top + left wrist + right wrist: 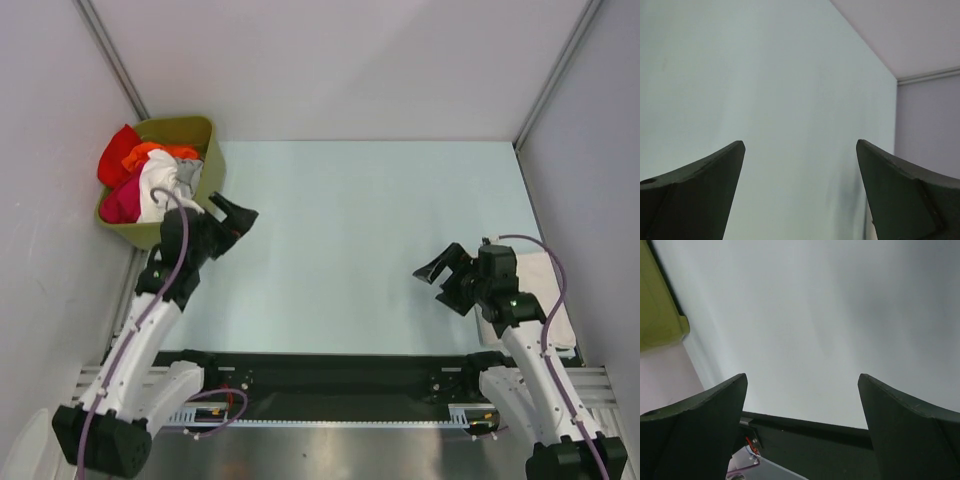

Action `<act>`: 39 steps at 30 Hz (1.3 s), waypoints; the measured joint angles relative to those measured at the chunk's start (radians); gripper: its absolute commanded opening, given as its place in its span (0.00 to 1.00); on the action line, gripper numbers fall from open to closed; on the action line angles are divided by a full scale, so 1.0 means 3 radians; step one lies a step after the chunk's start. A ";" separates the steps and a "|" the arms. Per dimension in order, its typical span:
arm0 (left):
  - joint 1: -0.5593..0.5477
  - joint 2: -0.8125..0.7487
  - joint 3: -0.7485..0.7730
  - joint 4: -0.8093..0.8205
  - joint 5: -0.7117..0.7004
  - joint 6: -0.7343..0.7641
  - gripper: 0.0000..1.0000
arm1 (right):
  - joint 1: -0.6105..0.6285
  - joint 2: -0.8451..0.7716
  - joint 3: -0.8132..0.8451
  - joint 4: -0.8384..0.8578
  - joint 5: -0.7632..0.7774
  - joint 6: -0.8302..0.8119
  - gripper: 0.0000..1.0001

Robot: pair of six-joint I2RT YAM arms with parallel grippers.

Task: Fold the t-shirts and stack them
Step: Grab the tshirt from the pile

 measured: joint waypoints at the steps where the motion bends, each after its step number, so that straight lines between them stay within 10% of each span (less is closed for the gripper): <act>1: 0.0024 0.0183 0.0229 -0.0118 -0.0060 0.0097 1.00 | 0.0000 0.0071 0.0113 -0.0086 0.0048 -0.0034 1.00; 9: 0.0514 0.1397 0.2092 -0.0974 -0.0657 0.0914 1.00 | -0.0004 0.0505 0.1021 -0.0524 0.0081 -0.0443 1.00; 17: 0.1287 0.2827 0.3702 -0.1657 -0.1601 0.1372 0.79 | -0.0034 0.0559 0.1428 -0.0807 -0.0048 -0.0868 1.00; 29: 0.1799 0.3492 0.3847 -0.1718 -0.1865 0.1817 0.55 | -0.0072 0.0950 0.1615 -0.0944 -0.0158 -0.1120 1.00; 39: 0.1823 0.3787 0.3861 -0.1469 -0.1773 0.2056 0.66 | -0.0070 0.1072 0.1615 -0.0870 -0.0261 -0.1101 1.00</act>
